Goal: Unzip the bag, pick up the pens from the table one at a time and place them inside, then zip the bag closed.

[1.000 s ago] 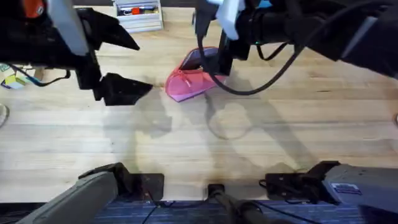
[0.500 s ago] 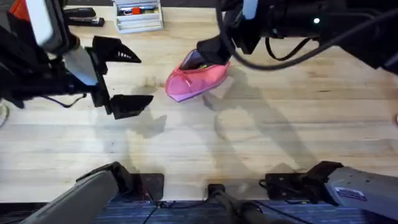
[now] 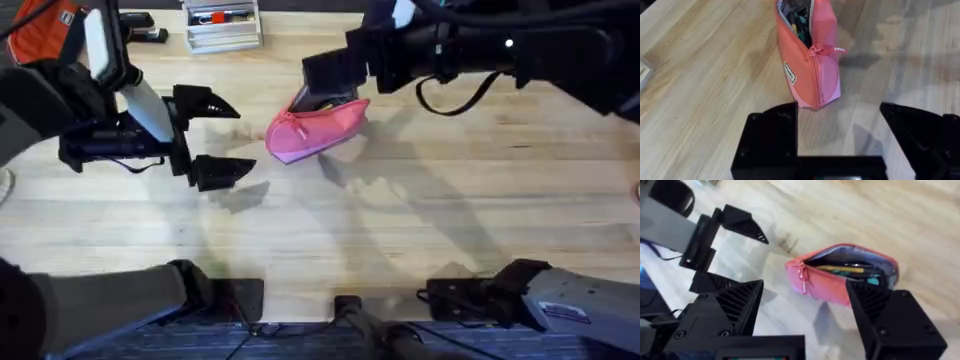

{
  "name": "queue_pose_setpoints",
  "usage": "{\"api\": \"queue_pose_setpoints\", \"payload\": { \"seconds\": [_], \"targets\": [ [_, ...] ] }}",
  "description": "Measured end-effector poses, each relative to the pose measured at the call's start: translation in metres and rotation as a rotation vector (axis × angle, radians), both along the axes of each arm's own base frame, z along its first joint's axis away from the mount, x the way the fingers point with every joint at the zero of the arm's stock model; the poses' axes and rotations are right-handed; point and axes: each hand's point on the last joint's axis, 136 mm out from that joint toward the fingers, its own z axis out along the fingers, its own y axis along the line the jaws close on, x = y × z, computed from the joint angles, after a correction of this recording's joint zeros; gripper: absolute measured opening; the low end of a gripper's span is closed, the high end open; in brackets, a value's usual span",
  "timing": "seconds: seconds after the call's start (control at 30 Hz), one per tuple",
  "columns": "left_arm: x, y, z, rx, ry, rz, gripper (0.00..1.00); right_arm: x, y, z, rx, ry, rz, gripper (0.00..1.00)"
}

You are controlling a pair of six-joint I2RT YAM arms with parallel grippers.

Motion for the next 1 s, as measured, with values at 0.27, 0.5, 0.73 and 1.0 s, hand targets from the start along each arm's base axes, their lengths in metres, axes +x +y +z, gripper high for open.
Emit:
{"api": "queue_pose_setpoints", "payload": {
  "seconds": [0.27, 0.5, 0.73, 1.0],
  "targets": [
    [0.001, -0.001, 0.002, -0.025, -0.001, 0.002, 0.994, -0.011, -0.001, -0.011, -0.017, 0.068, 0.004, 0.997],
    [0.001, -0.002, 0.002, -0.028, -0.002, 0.002, 0.994, -0.023, -0.007, -0.025, -0.06, 0.14, 0.004, 0.997],
    [0.001, -0.002, 0.002, -0.029, -0.002, 0.002, 0.994, -0.024, -0.007, -0.025, -0.058, 0.148, -0.001, 0.997],
    [0.001, -0.002, 0.002, -0.029, -0.002, 0.002, 0.994, -0.031, -0.005, -0.027, -0.042, 0.188, 0.01, 0.997]
  ]
}}
